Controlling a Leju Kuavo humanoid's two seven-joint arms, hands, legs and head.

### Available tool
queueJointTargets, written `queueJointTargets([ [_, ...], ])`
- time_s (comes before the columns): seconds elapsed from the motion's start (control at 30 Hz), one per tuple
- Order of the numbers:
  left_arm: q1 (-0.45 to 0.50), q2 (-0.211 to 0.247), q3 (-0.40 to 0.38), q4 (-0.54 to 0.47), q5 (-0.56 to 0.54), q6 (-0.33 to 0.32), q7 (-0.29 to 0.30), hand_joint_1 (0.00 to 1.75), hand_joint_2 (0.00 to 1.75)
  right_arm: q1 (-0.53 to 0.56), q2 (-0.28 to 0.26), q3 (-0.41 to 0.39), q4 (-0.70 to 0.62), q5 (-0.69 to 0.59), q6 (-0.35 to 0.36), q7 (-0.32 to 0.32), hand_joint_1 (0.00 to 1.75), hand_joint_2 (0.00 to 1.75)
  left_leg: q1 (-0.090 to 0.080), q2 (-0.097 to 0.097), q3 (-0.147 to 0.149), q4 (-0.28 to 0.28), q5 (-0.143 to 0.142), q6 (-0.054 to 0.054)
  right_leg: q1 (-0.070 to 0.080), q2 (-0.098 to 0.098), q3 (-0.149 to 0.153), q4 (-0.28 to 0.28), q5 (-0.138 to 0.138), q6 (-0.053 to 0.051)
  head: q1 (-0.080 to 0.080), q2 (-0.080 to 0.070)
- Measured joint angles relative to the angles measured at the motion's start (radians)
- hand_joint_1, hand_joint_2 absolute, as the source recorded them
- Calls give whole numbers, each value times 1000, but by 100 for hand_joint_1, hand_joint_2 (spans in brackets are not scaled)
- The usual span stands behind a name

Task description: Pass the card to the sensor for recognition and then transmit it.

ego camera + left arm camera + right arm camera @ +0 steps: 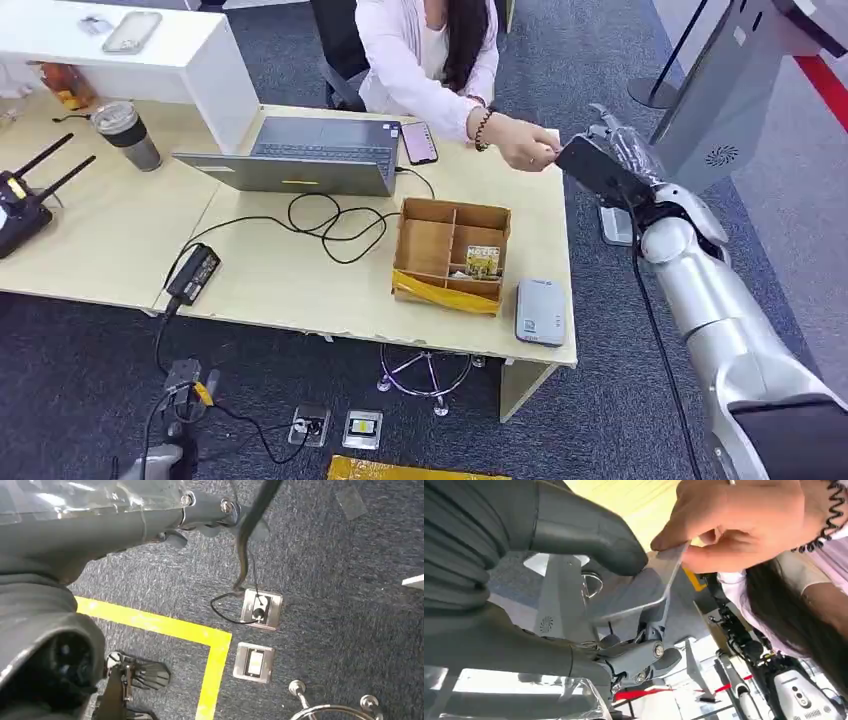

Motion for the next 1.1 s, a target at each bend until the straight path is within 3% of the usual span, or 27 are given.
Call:
queueJointTargets([
  [0.9,11,10,5,0,21,29,-5,0,0,27,0,86,16,-28,-19,-41,175,175,0,0,0,0,0,0,0,0,0,0,0,0,0,0],
  [1.1,24,11,8,0,37,37,-5,0,0,69,-32,93,43,-47,-16,-48,175,175,0,0,0,0,0,0,0,0,0,-1,0,0,0,0],
])
